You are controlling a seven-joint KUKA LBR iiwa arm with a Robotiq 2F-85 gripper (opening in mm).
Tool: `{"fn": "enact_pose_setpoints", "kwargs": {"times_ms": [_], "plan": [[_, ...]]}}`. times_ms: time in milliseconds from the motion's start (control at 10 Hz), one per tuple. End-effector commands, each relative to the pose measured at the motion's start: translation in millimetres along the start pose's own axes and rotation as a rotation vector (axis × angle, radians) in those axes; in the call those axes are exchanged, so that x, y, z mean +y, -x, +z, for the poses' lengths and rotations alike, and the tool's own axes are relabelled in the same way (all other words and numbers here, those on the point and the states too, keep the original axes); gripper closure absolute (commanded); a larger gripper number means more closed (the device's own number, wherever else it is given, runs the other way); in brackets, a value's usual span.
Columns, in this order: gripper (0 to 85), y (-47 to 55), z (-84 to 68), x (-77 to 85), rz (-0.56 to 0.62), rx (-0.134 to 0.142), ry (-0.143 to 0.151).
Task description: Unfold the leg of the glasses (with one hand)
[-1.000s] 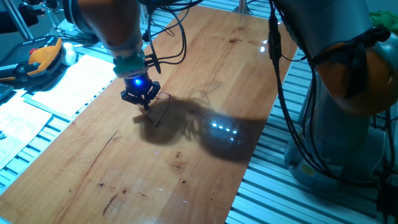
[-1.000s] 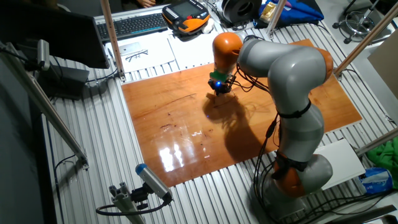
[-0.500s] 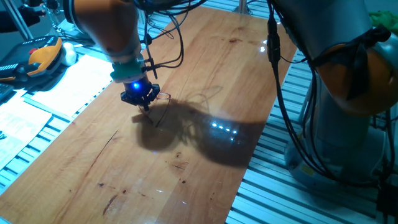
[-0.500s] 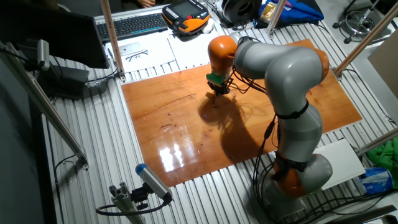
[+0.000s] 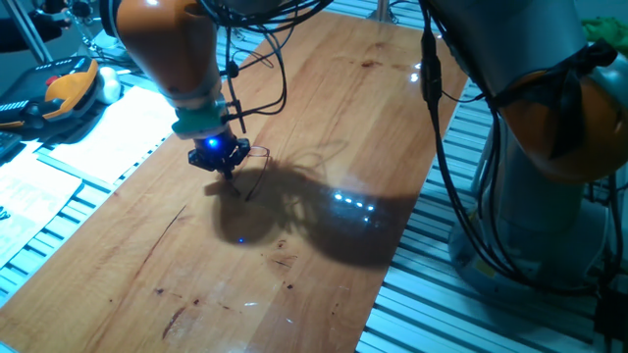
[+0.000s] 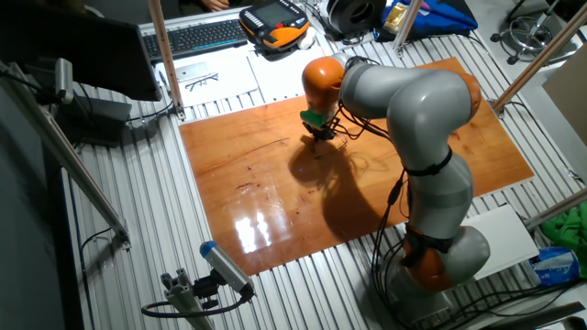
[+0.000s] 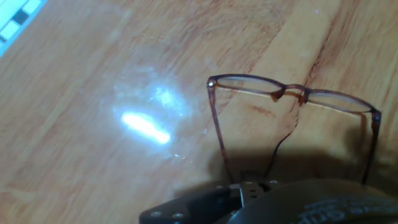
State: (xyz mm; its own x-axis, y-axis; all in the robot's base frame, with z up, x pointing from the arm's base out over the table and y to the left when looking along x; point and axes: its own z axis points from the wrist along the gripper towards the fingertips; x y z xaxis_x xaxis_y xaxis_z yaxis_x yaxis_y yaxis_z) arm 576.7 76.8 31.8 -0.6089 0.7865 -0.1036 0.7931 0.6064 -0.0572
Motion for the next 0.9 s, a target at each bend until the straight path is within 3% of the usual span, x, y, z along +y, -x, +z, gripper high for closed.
{"fn": "enact_pose_setpoints", "kwargs": {"times_ms": [0,800], "plan": [[85.0,-0.8,-1.5,2.2,0.007,0.000,0.002],[85.0,-11.1,-10.8,24.1,0.088,-0.009,0.001]]}}
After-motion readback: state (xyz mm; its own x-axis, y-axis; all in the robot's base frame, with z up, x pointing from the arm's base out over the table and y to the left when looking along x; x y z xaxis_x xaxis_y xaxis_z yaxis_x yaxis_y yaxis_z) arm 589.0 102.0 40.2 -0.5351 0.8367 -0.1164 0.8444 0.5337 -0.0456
